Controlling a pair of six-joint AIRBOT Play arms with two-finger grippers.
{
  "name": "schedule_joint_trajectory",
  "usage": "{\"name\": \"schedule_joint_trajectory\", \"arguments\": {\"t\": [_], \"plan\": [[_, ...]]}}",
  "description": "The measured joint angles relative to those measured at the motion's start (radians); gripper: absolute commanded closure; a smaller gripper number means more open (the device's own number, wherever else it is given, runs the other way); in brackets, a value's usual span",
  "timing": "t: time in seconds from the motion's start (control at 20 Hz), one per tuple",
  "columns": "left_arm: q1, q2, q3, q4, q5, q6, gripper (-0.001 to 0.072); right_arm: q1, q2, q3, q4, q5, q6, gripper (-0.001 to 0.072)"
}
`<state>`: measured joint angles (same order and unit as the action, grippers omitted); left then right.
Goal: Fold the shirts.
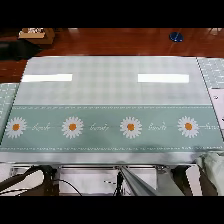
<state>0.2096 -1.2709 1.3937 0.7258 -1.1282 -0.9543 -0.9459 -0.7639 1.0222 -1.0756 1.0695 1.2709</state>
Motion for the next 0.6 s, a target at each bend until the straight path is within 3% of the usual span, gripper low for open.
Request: {"name": "schedule_joint_trajectory", "arguments": {"t": [0.15,0.35,0.4,0.45,0.5,0.6], "plan": [[-0.154,-0.076,0.000,0.140,0.003,-0.021,0.0194,0.359,-0.091,0.072,-0.091,-0.029,0.075,0.0220],[-0.346,-0.113,0.000,0.481,-0.026,-0.230,0.0193,0.737,-0.205,0.111,-0.395,0.099,0.241,0.0220],[-0.381,-0.116,0.000,0.536,-0.028,-0.266,0.0164,0.801,-0.229,0.115,-0.450,0.128,0.262,0.0170],[-0.407,-0.119,0.000,0.576,-0.033,-0.291,0.0033,0.847,-0.248,0.117,-0.491,0.153,0.278,0.0114],[-0.430,-0.122,0.000,0.607,-0.039,-0.313,-0.0013,0.885,-0.266,0.120,-0.523,0.169,0.294,0.0114],[-0.457,-0.125,0.000,0.647,-0.043,-0.343,-0.0013,0.930,-0.290,0.123,-0.547,0.199,0.317,0.0115]]}}
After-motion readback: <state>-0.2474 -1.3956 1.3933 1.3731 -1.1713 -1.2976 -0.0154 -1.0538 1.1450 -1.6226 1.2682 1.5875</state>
